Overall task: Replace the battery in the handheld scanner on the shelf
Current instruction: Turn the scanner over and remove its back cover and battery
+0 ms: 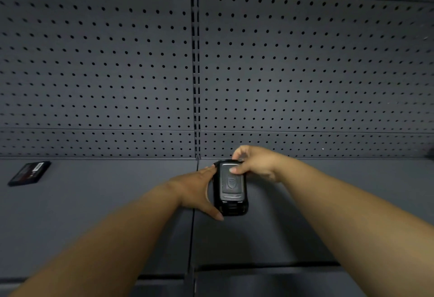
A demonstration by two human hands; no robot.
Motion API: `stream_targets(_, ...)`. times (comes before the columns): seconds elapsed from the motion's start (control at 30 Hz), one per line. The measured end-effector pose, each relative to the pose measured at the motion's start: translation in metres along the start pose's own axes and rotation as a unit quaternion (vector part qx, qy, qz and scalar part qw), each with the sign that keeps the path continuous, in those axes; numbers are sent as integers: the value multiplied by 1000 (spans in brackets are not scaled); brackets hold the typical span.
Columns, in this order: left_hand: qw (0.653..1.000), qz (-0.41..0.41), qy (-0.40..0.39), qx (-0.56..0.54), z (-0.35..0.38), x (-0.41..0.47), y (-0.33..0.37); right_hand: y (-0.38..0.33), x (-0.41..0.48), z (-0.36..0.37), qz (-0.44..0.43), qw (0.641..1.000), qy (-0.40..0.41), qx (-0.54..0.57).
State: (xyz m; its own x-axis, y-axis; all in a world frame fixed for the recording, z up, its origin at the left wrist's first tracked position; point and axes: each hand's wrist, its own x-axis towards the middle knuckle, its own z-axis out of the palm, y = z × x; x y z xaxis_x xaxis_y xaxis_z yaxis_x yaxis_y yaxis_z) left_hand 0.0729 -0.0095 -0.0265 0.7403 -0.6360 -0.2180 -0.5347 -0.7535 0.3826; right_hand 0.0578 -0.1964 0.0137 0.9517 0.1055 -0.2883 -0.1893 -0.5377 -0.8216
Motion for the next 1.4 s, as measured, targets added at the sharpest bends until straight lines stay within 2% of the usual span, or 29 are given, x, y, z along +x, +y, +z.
stream_targets(0.1, 1000, 2, -4, -13, -1, -3, 2, 5, -10, -18, -18, 985, 5, 171)
stream_targets(0.2, 1000, -16, -12, -10, -1, -5, 2, 22, -20, -42, 9, 977, 36, 212)
stream_targets(0.33, 1000, -17, -6, -22, -3, -6, 7, 54, -30, -53, 85, 983, 79, 140)
stream_targets(0.47, 1000, -12, -4, -15, -5, -6, 10, 72, -27, -43, 101, 980, 153, 77)
stream_targets(0.63, 1000, -14, -4, -8, -5, -6, 9, 74, -19, -32, 112, 964, 214, -114)
stream_targets(0.7, 1000, -12, -5, -2, -5, -6, 9, 61, -22, -24, 68, 949, 231, -205)
stream_targets(0.73, 1000, -11, -6, -1, -5, -5, 9, 51, -25, -18, 26, 948, 219, -229)
stream_targets(0.8, 1000, -7, -6, -4, -5, -4, 8, 34, -29, -4, -60, 952, 135, -269)
stream_targets(0.87, 1000, -5, -7, -6, -4, -3, 8, 22, -30, 10, -94, 940, 43, -326)
stream_targets(0.93, 1000, -4, -7, 3, -4, -3, 7, 18, -29, 18, -97, 919, 5, -382)
stream_targets(1.2, 1000, -4, 4, 6, -3, -6, 8, 15, -27, 22, -102, 886, -7, -452)
stream_targets(1.4, 1000, -9, 1, 20, -3, -7, 8, 17, -37, 26, -161, 807, -11, -568)
